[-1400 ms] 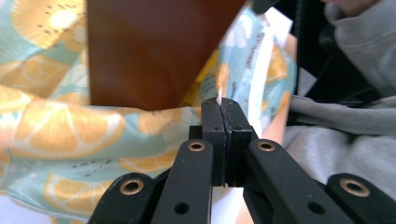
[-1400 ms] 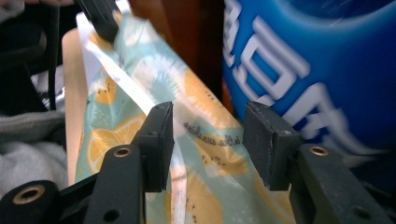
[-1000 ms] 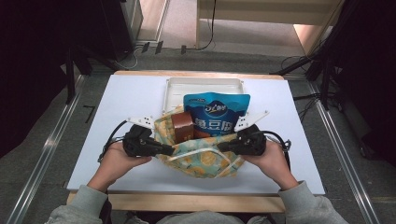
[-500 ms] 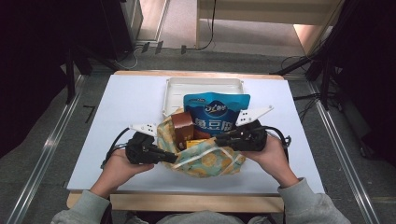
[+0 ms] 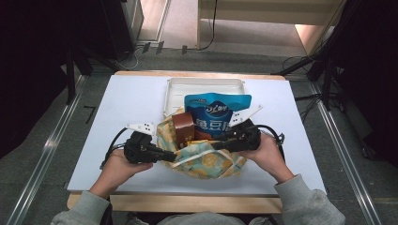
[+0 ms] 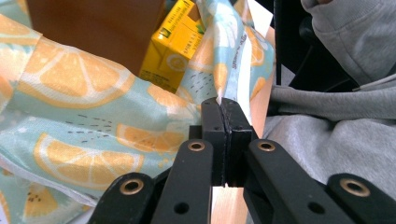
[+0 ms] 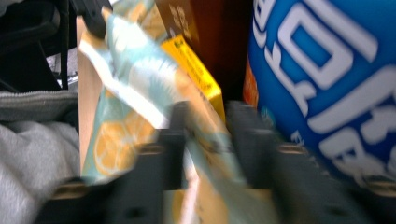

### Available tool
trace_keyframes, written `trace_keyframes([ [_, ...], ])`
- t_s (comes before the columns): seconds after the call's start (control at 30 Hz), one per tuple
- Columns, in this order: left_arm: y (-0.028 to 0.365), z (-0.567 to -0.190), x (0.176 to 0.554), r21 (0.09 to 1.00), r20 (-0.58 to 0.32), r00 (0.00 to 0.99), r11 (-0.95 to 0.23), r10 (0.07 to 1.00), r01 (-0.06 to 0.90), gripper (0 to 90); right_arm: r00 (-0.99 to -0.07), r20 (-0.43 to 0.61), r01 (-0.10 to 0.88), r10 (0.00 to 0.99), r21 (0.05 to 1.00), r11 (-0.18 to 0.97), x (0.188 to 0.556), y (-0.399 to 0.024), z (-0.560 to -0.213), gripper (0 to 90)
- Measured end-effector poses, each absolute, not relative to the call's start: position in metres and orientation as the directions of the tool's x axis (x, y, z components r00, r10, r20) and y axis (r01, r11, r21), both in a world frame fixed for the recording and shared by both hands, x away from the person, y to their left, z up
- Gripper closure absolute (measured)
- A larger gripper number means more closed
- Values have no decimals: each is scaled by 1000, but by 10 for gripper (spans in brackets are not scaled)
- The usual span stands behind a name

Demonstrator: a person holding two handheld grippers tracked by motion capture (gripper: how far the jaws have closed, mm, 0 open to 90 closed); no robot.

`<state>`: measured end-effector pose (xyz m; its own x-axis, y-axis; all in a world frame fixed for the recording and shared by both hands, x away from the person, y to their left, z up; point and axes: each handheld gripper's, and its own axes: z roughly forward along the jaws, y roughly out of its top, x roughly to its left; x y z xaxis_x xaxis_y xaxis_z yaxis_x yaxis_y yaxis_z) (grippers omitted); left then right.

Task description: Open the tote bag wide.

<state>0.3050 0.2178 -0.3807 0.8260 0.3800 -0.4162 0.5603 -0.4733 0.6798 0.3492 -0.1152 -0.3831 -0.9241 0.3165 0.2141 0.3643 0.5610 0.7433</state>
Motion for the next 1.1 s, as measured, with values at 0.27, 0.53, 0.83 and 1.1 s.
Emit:
trace_keyframes([
  [0.27,220,-382,307,679,-413,819,-465,399,569,900,-912,248,396,328,743,539,339,-123,-383,900],
  [0.53,219,-388,303,661,-423,812,-475,403,580,900,-907,256,403,334,754,519,314,-129,-387,900],
  [0.83,217,-410,299,628,-441,799,-495,410,600,900,-897,274,425,346,749,509,295,-132,-411,900],
  [1.1,215,-432,303,596,-475,767,-482,432,641,900,-893,272,433,357,733,524,290,-135,-432,900],
])
